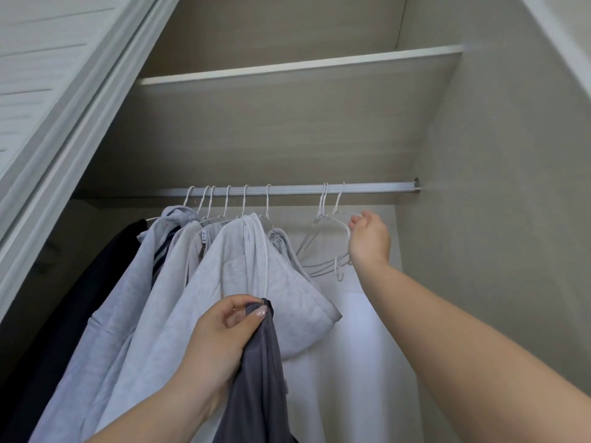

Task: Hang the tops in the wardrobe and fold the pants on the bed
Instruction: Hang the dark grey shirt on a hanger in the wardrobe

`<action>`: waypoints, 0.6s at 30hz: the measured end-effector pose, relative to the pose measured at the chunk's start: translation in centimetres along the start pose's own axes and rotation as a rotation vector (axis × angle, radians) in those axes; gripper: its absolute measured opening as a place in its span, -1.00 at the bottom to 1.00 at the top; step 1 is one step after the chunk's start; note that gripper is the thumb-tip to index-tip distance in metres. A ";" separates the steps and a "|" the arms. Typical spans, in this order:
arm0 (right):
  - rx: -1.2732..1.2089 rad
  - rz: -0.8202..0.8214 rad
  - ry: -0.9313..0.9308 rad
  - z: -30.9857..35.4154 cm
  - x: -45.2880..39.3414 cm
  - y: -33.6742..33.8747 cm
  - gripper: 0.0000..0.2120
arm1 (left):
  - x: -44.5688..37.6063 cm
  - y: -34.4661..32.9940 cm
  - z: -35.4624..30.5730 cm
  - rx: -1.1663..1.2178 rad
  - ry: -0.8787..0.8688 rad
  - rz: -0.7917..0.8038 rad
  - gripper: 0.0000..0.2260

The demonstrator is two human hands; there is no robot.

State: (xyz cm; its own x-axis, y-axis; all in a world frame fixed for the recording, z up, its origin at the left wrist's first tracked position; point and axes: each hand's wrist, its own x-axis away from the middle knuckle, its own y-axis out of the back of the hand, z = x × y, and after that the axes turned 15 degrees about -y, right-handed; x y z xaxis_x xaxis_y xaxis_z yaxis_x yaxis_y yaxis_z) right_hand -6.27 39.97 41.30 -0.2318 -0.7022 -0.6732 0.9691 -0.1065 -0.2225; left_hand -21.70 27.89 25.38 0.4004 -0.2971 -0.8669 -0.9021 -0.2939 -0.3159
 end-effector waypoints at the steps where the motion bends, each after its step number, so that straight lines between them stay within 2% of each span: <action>1: -0.030 -0.003 0.020 0.0 0.1 0.2 -0.60 | 0.1 0.0 0.0 0.000 0.000 0.000 -0.91; 7: -0.024 -0.015 0.163 0.3 1.9 2.2 -0.61 | 1.3 0.2 -0.4 -0.012 0.005 0.022 -0.91; 12: 0.063 -0.032 0.165 -1.8 5.7 6.0 -0.70 | 3.1 1.3 -1.0 -0.094 -0.014 0.071 -0.89; 18: 0.153 0.032 0.086 -5.1 13.3 9.8 -0.76 | 7.7 2.4 0.1 -0.174 -0.014 0.088 -0.88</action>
State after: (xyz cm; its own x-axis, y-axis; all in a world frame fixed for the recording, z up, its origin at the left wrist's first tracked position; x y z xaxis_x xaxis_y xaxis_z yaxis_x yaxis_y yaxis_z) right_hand -0.30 33.22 26.60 -0.2003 -0.6452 -0.7373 0.9762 -0.1954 -0.0942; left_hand -20.82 24.95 17.88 0.3174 -0.3161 -0.8941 -0.8918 -0.4201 -0.1680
